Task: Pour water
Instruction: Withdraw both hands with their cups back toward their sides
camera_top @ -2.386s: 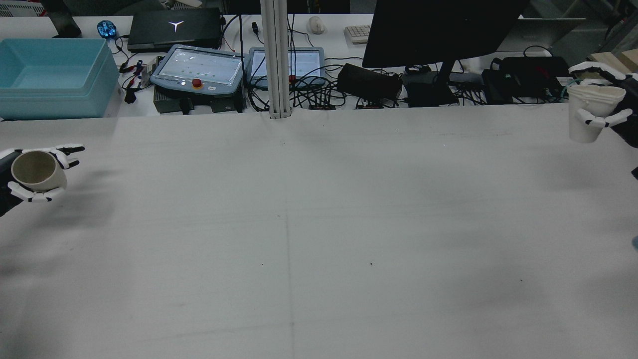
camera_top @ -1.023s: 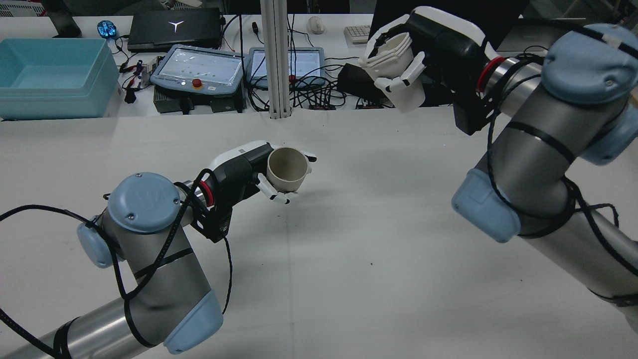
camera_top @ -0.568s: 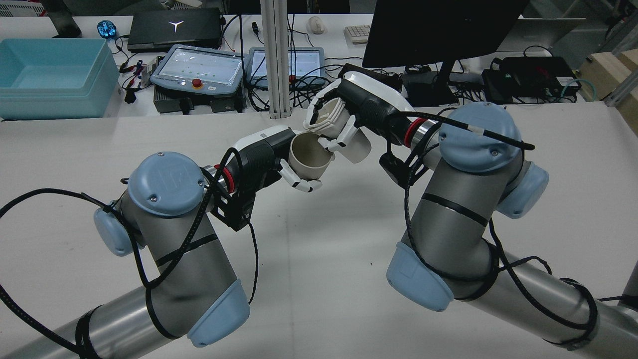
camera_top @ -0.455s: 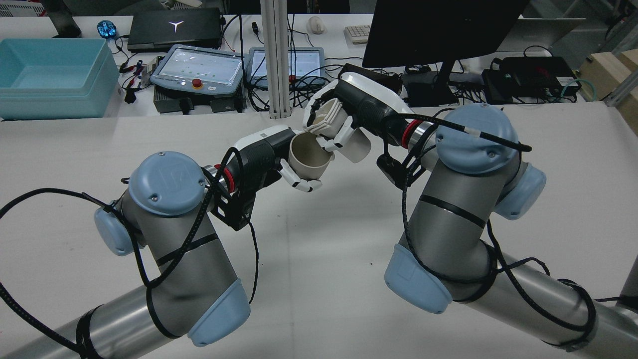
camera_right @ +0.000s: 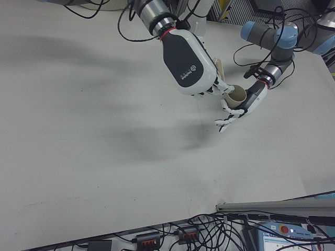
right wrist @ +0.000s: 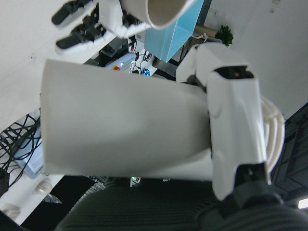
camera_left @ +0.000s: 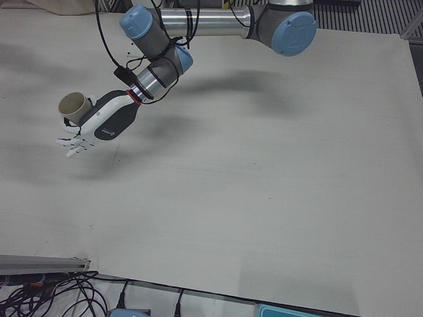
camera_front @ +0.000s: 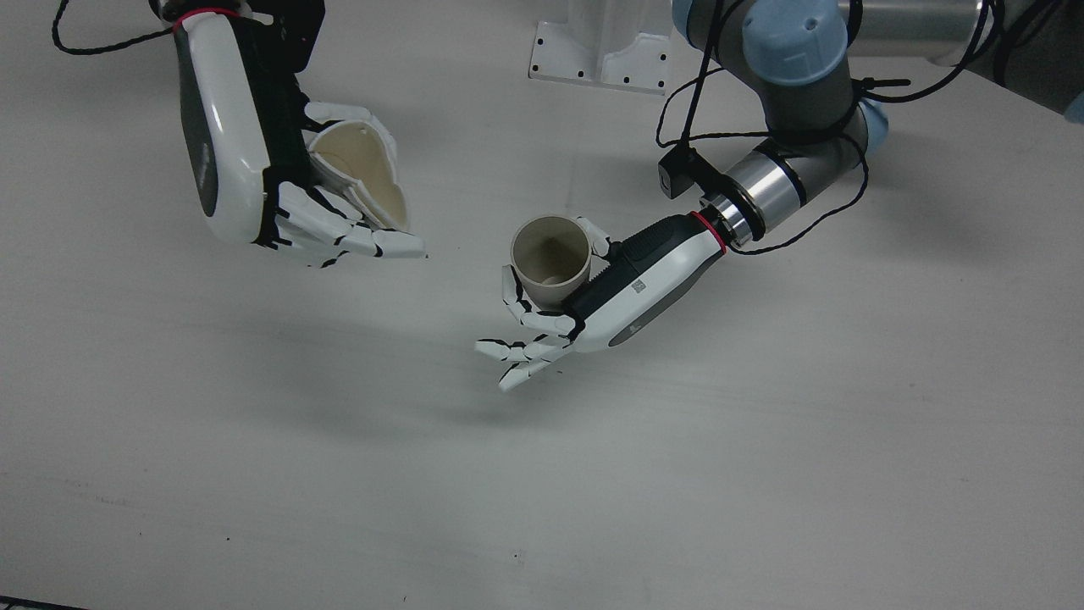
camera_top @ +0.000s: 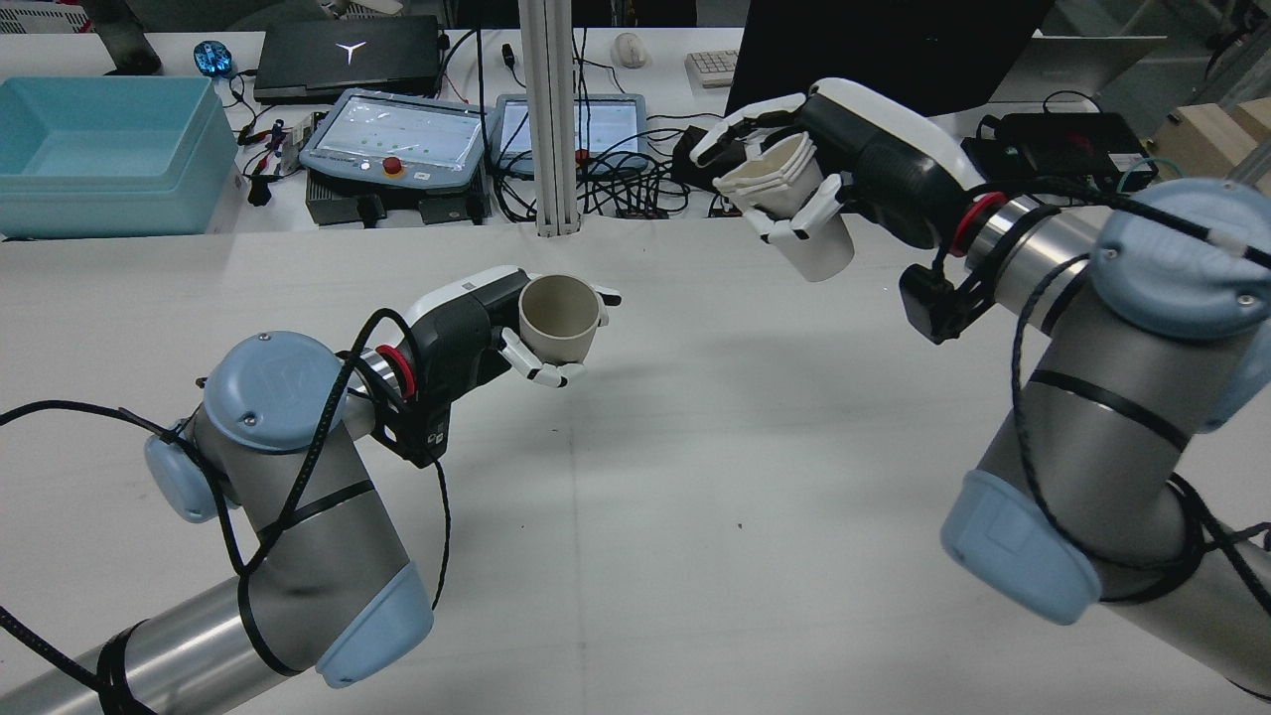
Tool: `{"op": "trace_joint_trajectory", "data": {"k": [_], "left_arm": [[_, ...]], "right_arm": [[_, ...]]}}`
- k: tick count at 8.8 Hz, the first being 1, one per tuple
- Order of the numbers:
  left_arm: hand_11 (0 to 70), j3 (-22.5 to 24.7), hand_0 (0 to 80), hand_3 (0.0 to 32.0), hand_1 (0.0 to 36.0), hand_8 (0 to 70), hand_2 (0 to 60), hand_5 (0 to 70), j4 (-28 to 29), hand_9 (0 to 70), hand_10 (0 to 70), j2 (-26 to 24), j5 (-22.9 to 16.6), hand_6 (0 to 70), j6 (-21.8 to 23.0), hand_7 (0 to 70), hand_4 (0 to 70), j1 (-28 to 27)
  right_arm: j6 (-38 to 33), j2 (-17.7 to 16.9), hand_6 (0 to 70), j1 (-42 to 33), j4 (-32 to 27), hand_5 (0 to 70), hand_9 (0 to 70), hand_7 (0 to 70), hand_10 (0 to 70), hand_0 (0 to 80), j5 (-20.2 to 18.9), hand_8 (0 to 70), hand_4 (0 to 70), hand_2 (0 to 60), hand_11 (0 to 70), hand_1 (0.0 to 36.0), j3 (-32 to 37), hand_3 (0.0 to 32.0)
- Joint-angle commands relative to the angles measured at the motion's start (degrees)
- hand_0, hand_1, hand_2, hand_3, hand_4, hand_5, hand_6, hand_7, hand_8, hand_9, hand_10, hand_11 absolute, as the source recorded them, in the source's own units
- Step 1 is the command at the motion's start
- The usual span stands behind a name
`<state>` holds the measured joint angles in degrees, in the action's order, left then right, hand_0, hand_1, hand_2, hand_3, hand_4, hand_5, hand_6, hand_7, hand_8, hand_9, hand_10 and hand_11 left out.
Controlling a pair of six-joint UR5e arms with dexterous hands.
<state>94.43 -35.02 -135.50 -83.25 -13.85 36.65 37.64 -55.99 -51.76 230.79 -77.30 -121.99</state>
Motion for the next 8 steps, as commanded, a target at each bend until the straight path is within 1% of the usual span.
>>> {"op": "trace_joint_trajectory", "data": {"k": [1, 2, 3, 4, 5, 6, 7, 8], "left_arm": [[14.3, 3.03, 80.0, 0.0, 36.0, 6.5, 60.0, 70.0, 8.36, 5.8, 7.4, 12.58, -0.08, 16.1, 4.35, 21.3, 70.0, 3.07], [14.3, 5.13, 80.0, 0.0, 36.0, 6.3, 60.0, 70.0, 11.0, 5.6, 7.5, 17.24, -0.16, 15.8, 4.8, 21.0, 70.0, 3.42], [14.3, 6.02, 80.0, 0.0, 36.0, 6.2, 60.0, 70.0, 14.77, 5.5, 7.4, 21.98, -0.16, 15.5, 6.28, 20.9, 70.0, 5.16], [14.6, 6.12, 80.0, 0.0, 36.0, 6.2, 60.0, 70.0, 19.94, 5.6, 7.6, 27.43, -0.77, 15.5, 7.51, 20.9, 70.0, 6.4], [14.8, 6.03, 80.0, 0.0, 36.0, 6.3, 60.0, 70.0, 24.34, 5.7, 7.7, 32.18, -0.95, 15.5, 7.79, 21.0, 70.0, 8.76], [14.8, 5.68, 80.0, 0.0, 36.0, 6.0, 60.0, 70.0, 29.26, 5.5, 7.7, 37.19, -0.95, 15.2, 7.79, 21.1, 70.0, 10.09], [14.8, 4.72, 80.0, 0.0, 36.0, 6.0, 60.0, 70.0, 34.96, 5.5, 7.7, 42.28, -1.04, 15.1, 7.44, 21.0, 70.0, 11.76], [15.3, 1.32, 80.0, 0.0, 36.0, 6.3, 60.0, 70.0, 40.59, 6.0, 8.1, 44.25, -1.04, 15.4, 7.35, 21.4, 70.0, 13.86]], "right_arm": [[-4.16, -16.83, 66.6, -16.54, -1.3, 30.7, 70.0, 70.0, 53.5, 80.0, -0.56, 57.6, 33.7, 60.0, 70.0, 36.0, -8.95, 1.2], [-4.16, -20.18, 62.0, -22.45, -5.84, 30.8, 70.0, 70.0, 53.3, 80.0, -1.7, 56.9, 25.0, 60.0, 70.0, 36.0, -8.53, 2.0], [-4.16, -23.78, 58.5, -28.25, -15.54, 31.5, 70.0, 70.0, 55.8, 80.0, -5.19, 57.2, 14.0, 60.0, 70.0, 36.0, -6.61, 2.6], [-5.55, -27.12, 61.0, -30.66, -26.25, 32.9, 70.0, 70.0, 61.7, 80.0, -7.49, 59.3, 7.7, 60.0, 70.0, 36.0, -0.59, 0.4], [-7.74, -30.55, 67.2, -30.68, -37.15, 34.1, 70.0, 70.0, 66.1, 80.0, -8.12, 62.0, 10.1, 60.0, 70.0, 36.0, 7.3, 0.0], [-7.93, -34.33, 68.5, -30.59, -49.53, 35.0, 70.0, 70.0, 70.0, 80.0, -8.13, 64.0, 9.4, 60.0, 70.0, 36.0, 15.12, 0.4], [-8.72, -36.19, 65.0, -30.5, -64.18, 35.0, 70.0, 70.0, 70.0, 80.0, -8.04, 63.4, 4.2, 52.8, 70.0, 36.0, 26.25, 5.8], [-10.29, -36.04, 64.5, -30.07, -76.07, 35.2, 70.0, 70.0, 70.0, 80.0, -7.69, 64.4, 2.6, 44.9, 70.0, 36.0, 38.72, 9.6]]}}
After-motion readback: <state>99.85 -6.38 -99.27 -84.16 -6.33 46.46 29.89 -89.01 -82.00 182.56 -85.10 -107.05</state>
